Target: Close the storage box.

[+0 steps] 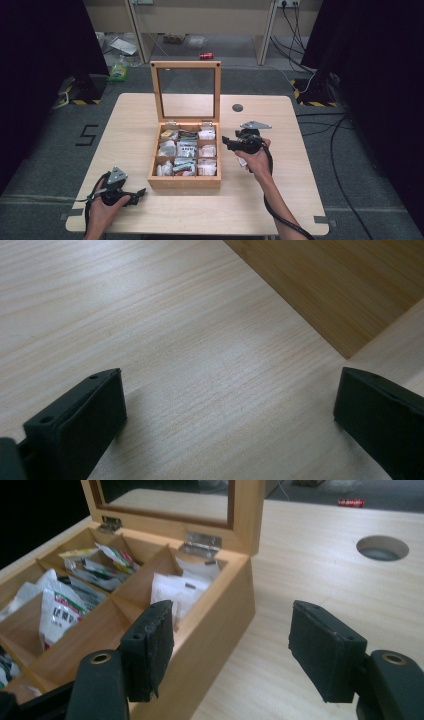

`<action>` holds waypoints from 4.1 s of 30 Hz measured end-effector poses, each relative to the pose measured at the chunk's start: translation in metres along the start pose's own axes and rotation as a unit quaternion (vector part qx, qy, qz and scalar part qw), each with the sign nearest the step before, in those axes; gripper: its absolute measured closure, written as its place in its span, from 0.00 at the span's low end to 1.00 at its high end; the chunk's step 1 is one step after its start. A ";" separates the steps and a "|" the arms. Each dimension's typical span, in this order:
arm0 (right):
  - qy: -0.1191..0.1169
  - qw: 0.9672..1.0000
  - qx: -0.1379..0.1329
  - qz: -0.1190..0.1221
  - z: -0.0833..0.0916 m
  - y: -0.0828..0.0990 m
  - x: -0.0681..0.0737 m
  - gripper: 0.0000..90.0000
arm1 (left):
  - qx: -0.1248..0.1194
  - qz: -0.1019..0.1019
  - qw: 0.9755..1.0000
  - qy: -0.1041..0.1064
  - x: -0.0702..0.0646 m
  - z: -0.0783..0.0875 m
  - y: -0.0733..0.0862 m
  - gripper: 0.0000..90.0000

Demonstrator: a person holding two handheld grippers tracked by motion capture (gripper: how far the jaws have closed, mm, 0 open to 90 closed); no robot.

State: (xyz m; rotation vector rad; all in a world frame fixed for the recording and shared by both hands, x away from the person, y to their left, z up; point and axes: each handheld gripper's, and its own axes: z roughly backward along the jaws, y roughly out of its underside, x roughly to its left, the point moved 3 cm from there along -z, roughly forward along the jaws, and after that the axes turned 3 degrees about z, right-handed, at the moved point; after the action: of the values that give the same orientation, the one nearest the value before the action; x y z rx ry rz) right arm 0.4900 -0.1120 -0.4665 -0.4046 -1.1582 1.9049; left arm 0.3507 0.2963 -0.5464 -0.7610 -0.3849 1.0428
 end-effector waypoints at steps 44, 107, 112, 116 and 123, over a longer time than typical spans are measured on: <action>0.018 0.999 -0.024 0.021 -0.053 -0.063 -0.003 0.43 | 0.001 0.000 1.000 0.000 0.000 0.000 0.000 0.00; -0.008 0.996 -0.068 0.050 -0.065 -0.076 -0.012 0.64 | 0.001 -0.001 1.000 0.001 -0.001 0.001 0.001 0.00; -0.010 0.996 -0.072 0.052 -0.063 -0.075 -0.012 0.66 | 0.001 -0.001 1.000 0.001 -0.001 0.001 0.001 0.00; -0.013 0.995 -0.075 0.058 -0.061 -0.074 -0.012 0.66 | 0.001 -0.001 1.000 0.001 -0.001 0.001 0.001 0.00; -0.021 0.994 -0.088 0.063 -0.057 -0.071 -0.011 0.68 | 0.001 -0.001 1.000 0.001 -0.001 0.001 0.001 0.00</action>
State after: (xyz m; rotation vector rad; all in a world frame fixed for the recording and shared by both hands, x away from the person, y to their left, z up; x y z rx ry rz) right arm 0.5679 -0.0736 -0.4379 -0.5460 -1.3628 1.9331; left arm 0.3496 0.2959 -0.5463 -0.7603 -0.3826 1.0401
